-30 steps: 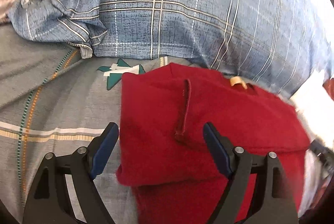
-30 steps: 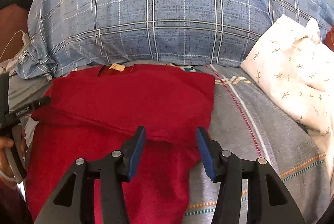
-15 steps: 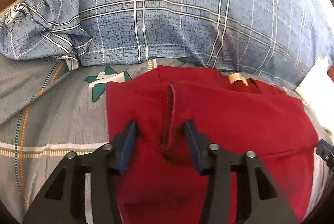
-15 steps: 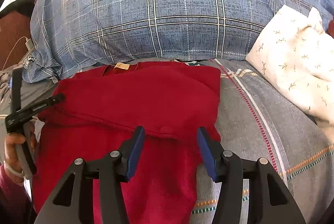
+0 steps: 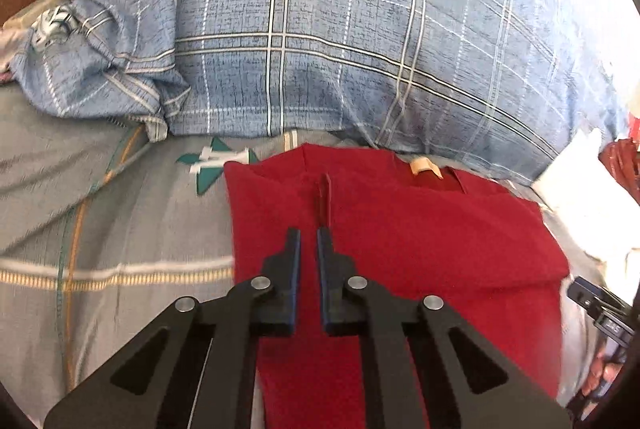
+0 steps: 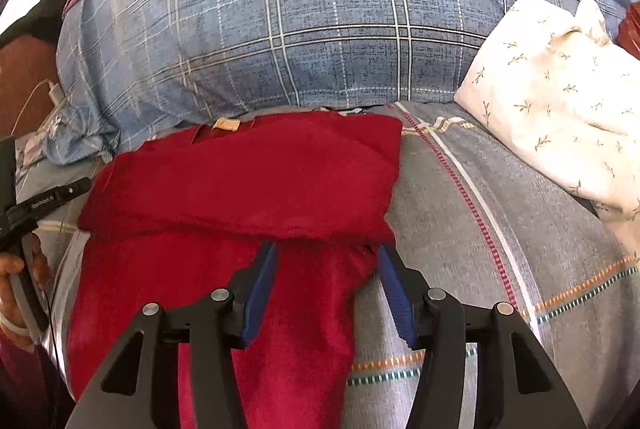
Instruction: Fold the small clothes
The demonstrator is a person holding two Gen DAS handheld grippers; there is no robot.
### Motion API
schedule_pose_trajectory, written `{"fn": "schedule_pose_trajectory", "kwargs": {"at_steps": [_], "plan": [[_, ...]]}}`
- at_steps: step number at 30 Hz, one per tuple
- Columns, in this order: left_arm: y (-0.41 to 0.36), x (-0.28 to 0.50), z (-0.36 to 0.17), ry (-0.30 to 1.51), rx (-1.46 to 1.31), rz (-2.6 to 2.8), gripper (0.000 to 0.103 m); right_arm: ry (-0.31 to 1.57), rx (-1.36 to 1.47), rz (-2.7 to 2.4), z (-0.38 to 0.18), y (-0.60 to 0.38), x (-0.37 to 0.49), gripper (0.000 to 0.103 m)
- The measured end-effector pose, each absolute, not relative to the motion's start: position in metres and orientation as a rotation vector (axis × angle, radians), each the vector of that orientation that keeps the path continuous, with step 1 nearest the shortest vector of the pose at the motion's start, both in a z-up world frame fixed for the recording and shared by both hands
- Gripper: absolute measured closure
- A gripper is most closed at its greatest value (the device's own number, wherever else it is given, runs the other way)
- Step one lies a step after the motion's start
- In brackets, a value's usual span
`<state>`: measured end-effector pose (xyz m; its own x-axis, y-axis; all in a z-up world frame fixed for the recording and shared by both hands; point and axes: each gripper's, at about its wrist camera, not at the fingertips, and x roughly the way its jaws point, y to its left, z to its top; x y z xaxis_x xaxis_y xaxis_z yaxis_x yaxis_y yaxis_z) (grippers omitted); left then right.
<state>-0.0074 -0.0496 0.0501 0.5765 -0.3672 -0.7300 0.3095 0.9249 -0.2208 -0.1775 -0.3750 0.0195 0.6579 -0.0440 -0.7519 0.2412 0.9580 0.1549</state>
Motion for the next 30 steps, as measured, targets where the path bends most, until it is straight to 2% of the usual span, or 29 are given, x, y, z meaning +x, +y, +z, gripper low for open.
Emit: {"fn": "schedule_pose_trajectory", "kwargs": {"at_steps": [2,6,9,15,22,24,27,30], "plan": [[-0.047,-0.017,0.05,0.872,-0.065,-0.401,0.096,0.843,0.235,-0.17,0.019,-0.375,-0.181,0.044],[-0.046,-0.029,0.048,0.873,-0.053,-0.383,0.073,0.826,0.253,-0.207,0.021,-0.377,-0.177,0.044],[-0.043,-0.034,0.045,0.887,-0.072,-0.372,0.069,0.832,0.259,-0.215,0.02,-0.376,-0.171,0.044],[-0.043,-0.053,0.039,0.874,-0.02,-0.331,0.052,0.855,0.273,-0.194,0.01,-0.373,-0.176,0.044],[-0.042,-0.067,0.029,0.924,-0.026,-0.32,0.042,0.839,0.36,-0.101,0.001,-0.375,-0.162,0.044],[-0.041,-0.074,0.027,0.934,-0.031,-0.315,0.04,0.815,0.407,-0.1,-0.001,-0.385,-0.153,0.048],[-0.033,-0.088,0.025,0.95,-0.038,-0.304,0.039,0.806,0.465,-0.167,-0.006,-0.406,-0.148,0.06],[-0.028,-0.098,0.023,0.957,-0.018,-0.276,0.039,0.797,0.532,-0.16,-0.013,-0.414,-0.152,0.061]]}}
